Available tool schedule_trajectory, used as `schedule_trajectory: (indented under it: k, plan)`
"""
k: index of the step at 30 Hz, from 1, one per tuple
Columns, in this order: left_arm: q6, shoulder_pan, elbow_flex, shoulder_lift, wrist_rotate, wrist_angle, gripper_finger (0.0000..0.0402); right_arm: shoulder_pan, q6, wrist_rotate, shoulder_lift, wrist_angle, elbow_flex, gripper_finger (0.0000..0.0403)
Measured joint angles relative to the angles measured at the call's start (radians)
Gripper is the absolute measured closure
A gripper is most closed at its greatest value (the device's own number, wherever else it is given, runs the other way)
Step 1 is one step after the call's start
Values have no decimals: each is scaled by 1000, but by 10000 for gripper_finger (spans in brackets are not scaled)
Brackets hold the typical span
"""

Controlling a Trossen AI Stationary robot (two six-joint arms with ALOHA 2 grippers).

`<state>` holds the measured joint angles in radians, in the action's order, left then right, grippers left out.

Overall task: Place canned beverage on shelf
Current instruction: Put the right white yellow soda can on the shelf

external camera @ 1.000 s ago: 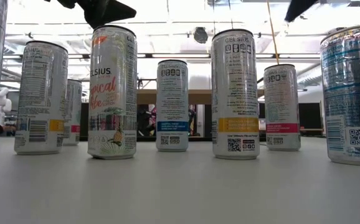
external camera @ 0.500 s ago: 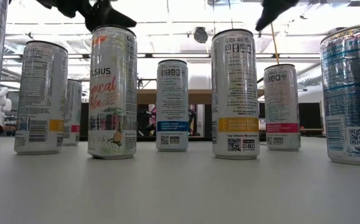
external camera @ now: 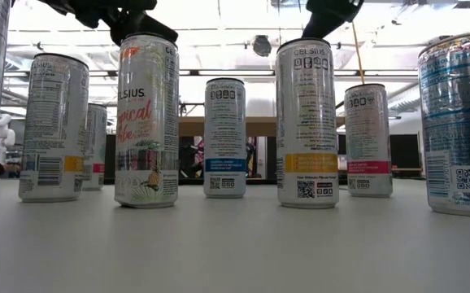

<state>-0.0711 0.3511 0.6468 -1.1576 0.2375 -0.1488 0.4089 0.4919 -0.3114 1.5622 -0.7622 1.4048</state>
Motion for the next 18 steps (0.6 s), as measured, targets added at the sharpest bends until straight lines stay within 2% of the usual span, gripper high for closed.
schedule_trajectory:
  k: [9, 18]
  plan:
    - [0, 0, 0, 0, 0, 0, 72, -5, -8, 24, 29, 48, 0, 73]
    - [0, 0, 0, 0, 0, -6, 72, -13, -26, 28, 96, 47, 0, 69]
